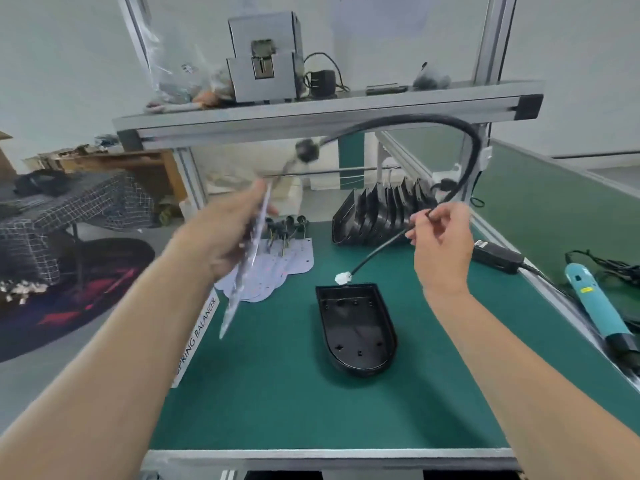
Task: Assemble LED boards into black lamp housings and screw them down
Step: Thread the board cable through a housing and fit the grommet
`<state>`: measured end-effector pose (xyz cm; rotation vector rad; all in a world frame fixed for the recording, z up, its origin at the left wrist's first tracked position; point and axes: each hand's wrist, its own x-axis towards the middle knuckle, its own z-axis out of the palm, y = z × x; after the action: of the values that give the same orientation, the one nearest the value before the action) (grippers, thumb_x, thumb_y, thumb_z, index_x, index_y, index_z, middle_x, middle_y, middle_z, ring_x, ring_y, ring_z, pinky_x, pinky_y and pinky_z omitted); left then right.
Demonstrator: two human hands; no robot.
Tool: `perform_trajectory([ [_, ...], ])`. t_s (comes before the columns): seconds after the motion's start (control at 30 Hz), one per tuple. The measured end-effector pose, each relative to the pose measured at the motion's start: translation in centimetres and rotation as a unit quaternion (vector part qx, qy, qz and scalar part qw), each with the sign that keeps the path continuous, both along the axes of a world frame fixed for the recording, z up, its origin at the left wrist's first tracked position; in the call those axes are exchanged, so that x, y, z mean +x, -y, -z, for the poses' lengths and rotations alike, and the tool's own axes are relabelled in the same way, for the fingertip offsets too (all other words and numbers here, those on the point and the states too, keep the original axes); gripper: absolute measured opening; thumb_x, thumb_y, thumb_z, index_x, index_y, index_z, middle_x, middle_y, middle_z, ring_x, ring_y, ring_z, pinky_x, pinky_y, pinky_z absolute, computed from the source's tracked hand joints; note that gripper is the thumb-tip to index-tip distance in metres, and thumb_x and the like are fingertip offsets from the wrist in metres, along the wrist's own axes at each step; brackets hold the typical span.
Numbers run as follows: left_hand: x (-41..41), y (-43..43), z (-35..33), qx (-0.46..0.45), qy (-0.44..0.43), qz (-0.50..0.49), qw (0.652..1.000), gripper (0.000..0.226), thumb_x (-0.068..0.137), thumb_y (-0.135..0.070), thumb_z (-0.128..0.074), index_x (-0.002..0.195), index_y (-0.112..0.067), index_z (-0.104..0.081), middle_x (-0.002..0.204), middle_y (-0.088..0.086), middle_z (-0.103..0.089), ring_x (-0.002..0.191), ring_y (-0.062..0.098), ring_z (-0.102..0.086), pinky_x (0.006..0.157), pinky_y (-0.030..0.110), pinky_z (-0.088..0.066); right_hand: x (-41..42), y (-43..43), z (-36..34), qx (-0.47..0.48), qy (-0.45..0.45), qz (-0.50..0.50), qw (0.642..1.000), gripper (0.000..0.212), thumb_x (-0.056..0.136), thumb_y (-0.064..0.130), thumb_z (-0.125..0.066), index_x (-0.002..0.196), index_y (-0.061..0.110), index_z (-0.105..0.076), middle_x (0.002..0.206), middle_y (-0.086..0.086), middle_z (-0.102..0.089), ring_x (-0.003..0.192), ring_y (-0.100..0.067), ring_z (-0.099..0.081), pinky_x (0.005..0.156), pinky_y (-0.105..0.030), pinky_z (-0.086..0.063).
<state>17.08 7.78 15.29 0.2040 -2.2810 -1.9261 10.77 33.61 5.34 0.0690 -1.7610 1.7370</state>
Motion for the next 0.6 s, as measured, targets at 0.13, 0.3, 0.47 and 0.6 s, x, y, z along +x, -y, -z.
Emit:
perform_trajectory([
  [0.13, -1.3, -0.1, 6.4, 0.112, 0.159, 0.047, 0.98, 0.042, 0.098, -0.041, -0.055, 0.084, -0.002, -0.066, 0.05, -0.003, -0.053, 0.039, 0.007, -0.048, 0.04, 0.017, -0.042, -0.8, -1.0, -2.4, -0.018, -0.036, -0.012, 0.999, 0.033, 0.094, 0.005, -0.058, 0.095, 0.032, -0.039, 0.09, -0.004, -0.06, 0.061, -0.011, -0.066, 0.066, -0.028, -0.056],
  [0.3, -3.1, 0.9, 10.9, 0.24, 0.201, 0.018, 0.95, 0.015, 0.082, -0.007, -0.07, 0.068, -0.005, -0.07, 0.069, 0.004, -0.049, 0.057, 0.01, -0.044, 0.043, 0.016, -0.042, -1.0, -1.2, -2.7, 0.024, -0.018, -0.057, 0.998, 0.027, 0.098, 0.003, -0.054, 0.099, 0.029, -0.052, 0.09, -0.006, -0.065, 0.062, -0.007, -0.065, 0.064, -0.021, -0.054],
  [0.47, -3.1, -0.1, 12.6, 0.31, 0.253, -0.015, 0.916, 0.008, 0.085, -0.006, -0.057, 0.077, -0.009, -0.055, 0.076, 0.004, -0.054, 0.052, 0.012, -0.056, 0.032, 0.013, -0.037, -1.0, -0.5, -1.8, 0.029, -0.003, -0.084, 0.996, 0.023, 0.097, 0.002, -0.054, 0.097, 0.025, -0.058, 0.084, 0.001, -0.066, 0.062, -0.005, -0.064, 0.06, -0.016, -0.051],
  [0.6, -3.1, -0.9, 13.4, 0.27, 0.248, -0.061, 0.928, 0.025, 0.105, -0.023, -0.049, 0.084, -0.011, -0.056, 0.071, 0.005, -0.056, 0.035, 0.005, -0.051, 0.033, 0.012, -0.041, -1.0, 0.5, -1.0, 0.067, 0.005, -0.083, 0.994, 0.024, 0.097, 0.005, -0.053, 0.096, 0.028, -0.057, 0.082, 0.003, -0.065, 0.064, -0.008, -0.066, 0.064, -0.02, -0.054],
])
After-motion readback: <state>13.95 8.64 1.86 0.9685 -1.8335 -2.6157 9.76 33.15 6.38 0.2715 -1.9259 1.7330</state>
